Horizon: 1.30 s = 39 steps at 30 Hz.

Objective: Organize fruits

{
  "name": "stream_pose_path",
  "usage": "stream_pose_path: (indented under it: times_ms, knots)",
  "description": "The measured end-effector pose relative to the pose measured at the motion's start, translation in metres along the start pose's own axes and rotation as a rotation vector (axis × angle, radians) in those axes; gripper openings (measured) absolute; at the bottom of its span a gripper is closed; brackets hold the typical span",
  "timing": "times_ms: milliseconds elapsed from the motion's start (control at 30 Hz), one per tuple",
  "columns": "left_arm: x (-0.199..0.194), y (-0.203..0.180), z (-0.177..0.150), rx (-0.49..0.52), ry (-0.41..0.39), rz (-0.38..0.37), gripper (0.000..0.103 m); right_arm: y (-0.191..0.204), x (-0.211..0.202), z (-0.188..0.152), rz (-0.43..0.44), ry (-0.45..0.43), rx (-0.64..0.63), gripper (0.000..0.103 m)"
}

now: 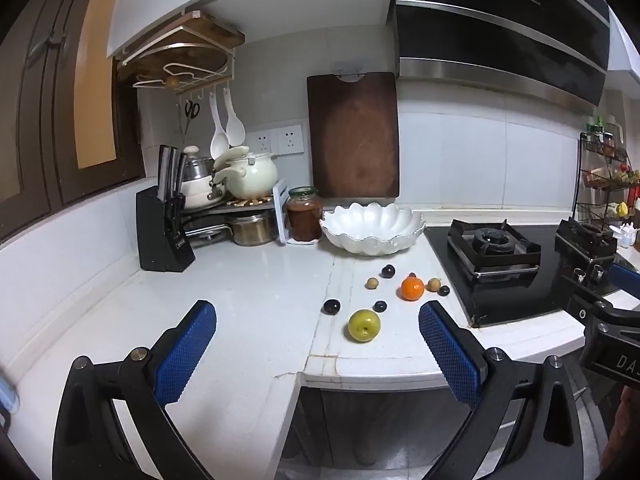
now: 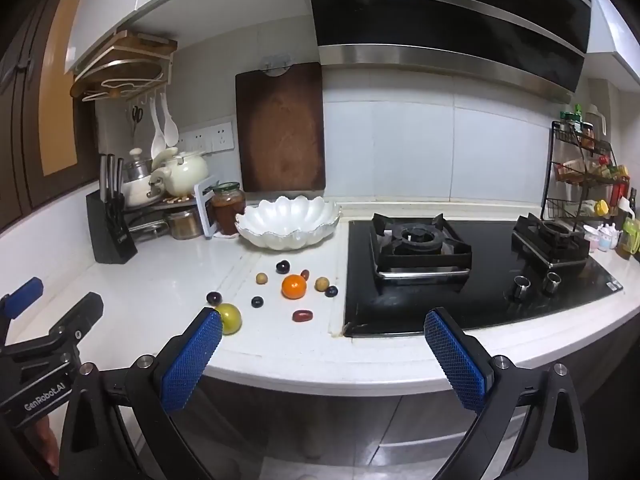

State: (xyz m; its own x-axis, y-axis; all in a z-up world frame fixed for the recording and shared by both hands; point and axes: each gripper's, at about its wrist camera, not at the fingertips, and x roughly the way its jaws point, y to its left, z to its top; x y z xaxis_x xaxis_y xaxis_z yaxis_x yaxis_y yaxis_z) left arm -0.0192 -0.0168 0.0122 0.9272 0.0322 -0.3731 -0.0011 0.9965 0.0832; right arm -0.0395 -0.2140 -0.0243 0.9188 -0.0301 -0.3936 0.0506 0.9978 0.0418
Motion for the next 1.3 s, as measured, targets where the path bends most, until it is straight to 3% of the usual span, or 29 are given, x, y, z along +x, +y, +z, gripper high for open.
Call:
stream_pose_path:
  times_ms: [1300]
  knots:
    - [-0.005,-0.008,0.006,-0.010,-0.014,-0.016,0.103,-0.013,-0.001,0.009,-0.012,-0.007,0.015,0.102]
